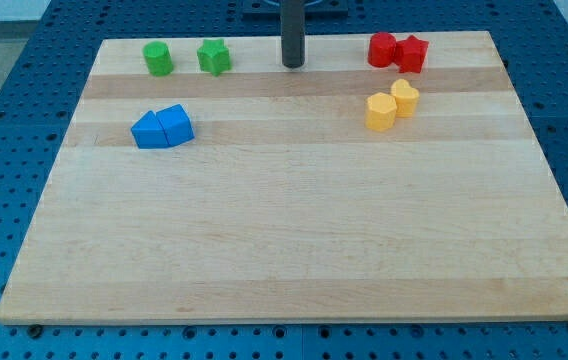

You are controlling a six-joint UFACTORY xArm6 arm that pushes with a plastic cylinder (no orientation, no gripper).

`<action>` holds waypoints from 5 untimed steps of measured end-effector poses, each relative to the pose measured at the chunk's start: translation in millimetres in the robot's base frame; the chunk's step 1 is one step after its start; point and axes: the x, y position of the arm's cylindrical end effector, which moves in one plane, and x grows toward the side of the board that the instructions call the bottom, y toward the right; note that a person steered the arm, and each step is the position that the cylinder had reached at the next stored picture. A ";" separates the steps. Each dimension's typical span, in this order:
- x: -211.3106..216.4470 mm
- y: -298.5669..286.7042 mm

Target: Separate the red star from the red circle

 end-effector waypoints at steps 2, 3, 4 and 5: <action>0.0 0.1; 0.3 -1.1; 39.0 18.8; 40.4 27.5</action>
